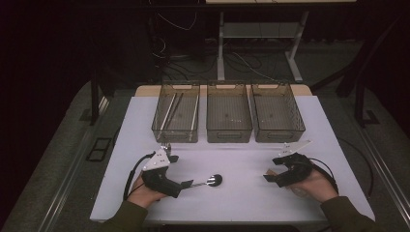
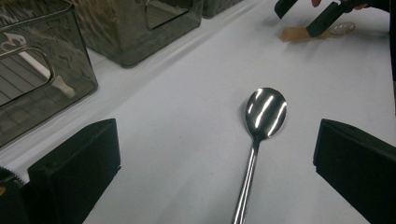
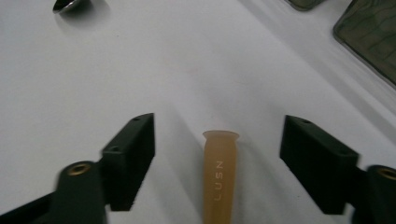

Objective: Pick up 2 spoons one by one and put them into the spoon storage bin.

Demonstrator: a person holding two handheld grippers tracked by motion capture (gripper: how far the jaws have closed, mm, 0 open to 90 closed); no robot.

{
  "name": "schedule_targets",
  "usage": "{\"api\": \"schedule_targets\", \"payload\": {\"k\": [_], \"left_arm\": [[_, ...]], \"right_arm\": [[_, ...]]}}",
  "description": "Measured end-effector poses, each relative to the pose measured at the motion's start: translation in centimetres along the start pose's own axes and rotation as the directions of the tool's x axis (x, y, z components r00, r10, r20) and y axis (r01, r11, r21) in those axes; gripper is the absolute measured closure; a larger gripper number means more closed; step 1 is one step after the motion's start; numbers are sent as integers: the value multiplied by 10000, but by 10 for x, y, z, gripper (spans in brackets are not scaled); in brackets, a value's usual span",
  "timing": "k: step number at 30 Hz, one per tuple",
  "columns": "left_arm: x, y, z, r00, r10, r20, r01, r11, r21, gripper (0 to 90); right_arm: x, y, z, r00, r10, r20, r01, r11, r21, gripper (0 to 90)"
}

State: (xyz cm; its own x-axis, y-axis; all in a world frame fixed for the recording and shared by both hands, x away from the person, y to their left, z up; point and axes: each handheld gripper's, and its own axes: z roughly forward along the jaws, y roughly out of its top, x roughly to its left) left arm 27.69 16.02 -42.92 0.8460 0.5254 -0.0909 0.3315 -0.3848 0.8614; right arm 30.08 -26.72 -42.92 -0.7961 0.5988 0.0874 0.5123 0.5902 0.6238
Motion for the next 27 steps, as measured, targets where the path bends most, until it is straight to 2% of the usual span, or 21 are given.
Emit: {"api": "schedule_targets", "payload": {"k": [8, 16, 21, 27], "left_arm": [[0, 0, 0, 10000, 49, 23, -49, 10000, 66, 0], [-1, -1, 2, 10000, 53, 64, -54, 9999, 148, 0], [-1, -1, 2, 10000, 72, 57, -73, 9998, 182, 0], [-2, -1, 3, 9999, 94, 72, -96, 9998, 177, 0]], "right_arm": [[1, -3, 3, 9998, -202, 85, 197, 9986, 490, 486], [3, -4, 7, 9980, -557, 305, 526, 9940, 960, 582], [7, -3, 8, 9962, -770, 418, 725, 9923, 1002, 633], [7, -4, 8, 9965, -784, 300, 750, 9921, 1010, 714]]}}
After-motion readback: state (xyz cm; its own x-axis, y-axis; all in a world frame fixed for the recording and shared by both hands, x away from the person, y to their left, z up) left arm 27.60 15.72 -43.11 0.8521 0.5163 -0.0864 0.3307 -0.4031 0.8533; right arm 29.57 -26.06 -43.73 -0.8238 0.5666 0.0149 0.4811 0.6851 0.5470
